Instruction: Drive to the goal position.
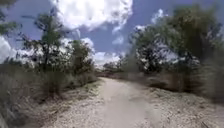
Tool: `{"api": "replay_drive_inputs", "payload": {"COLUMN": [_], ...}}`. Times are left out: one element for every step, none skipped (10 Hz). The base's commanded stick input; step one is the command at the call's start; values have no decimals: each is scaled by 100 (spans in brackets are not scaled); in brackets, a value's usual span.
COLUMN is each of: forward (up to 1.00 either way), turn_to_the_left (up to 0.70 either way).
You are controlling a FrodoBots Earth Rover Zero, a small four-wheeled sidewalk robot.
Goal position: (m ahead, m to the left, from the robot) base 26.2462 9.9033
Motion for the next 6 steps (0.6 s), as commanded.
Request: {"api": "replay_drive_inputs", "payload": {"forward": [45,45,45,45,45,45], "turn_to_the_left": [-1,-2,-2,-3,-19,-17]}}
